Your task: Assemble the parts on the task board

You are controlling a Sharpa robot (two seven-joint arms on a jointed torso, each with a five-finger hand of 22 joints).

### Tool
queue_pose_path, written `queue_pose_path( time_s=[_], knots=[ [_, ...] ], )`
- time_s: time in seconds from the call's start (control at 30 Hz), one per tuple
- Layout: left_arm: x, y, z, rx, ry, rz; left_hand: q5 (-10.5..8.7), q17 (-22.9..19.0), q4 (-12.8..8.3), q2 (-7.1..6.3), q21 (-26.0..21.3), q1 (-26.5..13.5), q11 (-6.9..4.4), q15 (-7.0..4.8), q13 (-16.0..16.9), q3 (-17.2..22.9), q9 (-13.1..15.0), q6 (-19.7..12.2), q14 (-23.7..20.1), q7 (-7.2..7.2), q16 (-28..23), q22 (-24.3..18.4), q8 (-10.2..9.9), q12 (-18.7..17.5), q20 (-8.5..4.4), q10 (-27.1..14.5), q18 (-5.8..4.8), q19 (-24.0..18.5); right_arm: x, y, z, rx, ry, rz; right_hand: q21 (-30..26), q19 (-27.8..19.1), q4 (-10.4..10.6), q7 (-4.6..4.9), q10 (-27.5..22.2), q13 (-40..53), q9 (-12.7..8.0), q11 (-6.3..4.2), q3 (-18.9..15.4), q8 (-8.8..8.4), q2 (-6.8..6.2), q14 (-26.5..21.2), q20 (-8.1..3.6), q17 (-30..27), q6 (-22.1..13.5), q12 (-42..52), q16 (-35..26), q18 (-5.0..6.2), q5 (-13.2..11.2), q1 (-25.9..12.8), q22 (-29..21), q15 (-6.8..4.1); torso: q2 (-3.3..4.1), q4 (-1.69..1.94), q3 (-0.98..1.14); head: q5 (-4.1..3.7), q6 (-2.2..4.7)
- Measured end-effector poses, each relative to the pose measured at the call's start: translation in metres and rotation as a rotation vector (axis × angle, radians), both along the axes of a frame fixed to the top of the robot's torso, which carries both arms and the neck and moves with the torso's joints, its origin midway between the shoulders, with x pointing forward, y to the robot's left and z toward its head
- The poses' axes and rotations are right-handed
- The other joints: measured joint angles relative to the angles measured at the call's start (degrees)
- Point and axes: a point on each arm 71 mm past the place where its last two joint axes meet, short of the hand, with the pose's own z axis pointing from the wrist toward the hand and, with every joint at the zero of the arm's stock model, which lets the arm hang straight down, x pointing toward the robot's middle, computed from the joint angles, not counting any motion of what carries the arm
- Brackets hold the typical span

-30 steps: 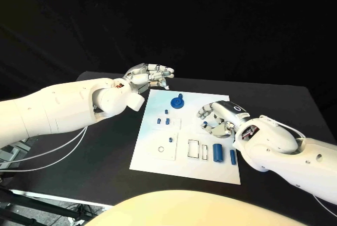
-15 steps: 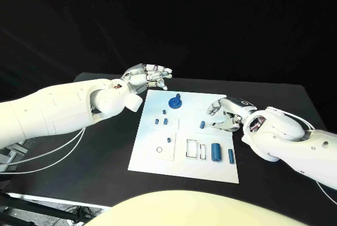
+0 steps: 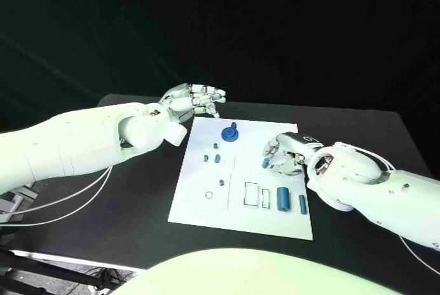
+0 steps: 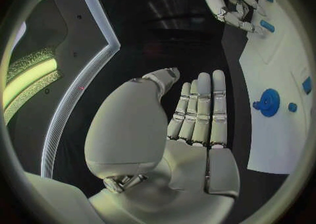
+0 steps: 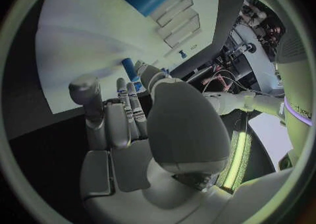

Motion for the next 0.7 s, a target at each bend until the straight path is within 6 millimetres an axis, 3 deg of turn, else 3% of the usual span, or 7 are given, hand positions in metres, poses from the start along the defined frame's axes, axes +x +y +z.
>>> queue_pose_path(
  time_s=[0.4,0.7],
  knots=[
    [0.0001,-0.0006,-0.0001,0.0,0.001,-0.002,0.0,0.0,0.0,0.0,-0.2,0.0,0.0,0.0,0.0,0.0,-0.1,0.0,0.0,0.0,0.0,-0.1,0.0,0.0,0.0,0.0,0.0,0.0,0.0003,0.0051,-0.0051,-0.003,0.011,0.004,4.9,1.9,1.9,-0.46,5.0,0.0,0.8,-0.91,4.8,0.23,0.21,0.0,-0.62,0.9,3.4,1.6,0.5,0.0,-0.2,0.2,0.0,-0.45,-0.07,-0.1,-0.04,0.34,0.0],
    [0.0,-0.001,-0.0001,0.0,0.002,-0.005,0.0,-0.1,0.0,0.0,-0.2,0.0,0.0,0.0,0.0,0.0,-0.1,0.0,0.0,0.0,0.0,-0.1,0.0,0.0,0.0,0.0,0.0,0.0,0.0021,0.0069,-0.0081,-0.003,0.008,-0.008,6.5,2.4,1.8,-1.04,7.2,0.2,1.6,-1.6,7.7,1.41,0.15,0.2,-1.13,0.8,5.0,2.2,0.8,0.0,-1.3,0.2,0.0,-0.99,-0.07,-0.12,-0.04,0.37,0.0]
  ],
)
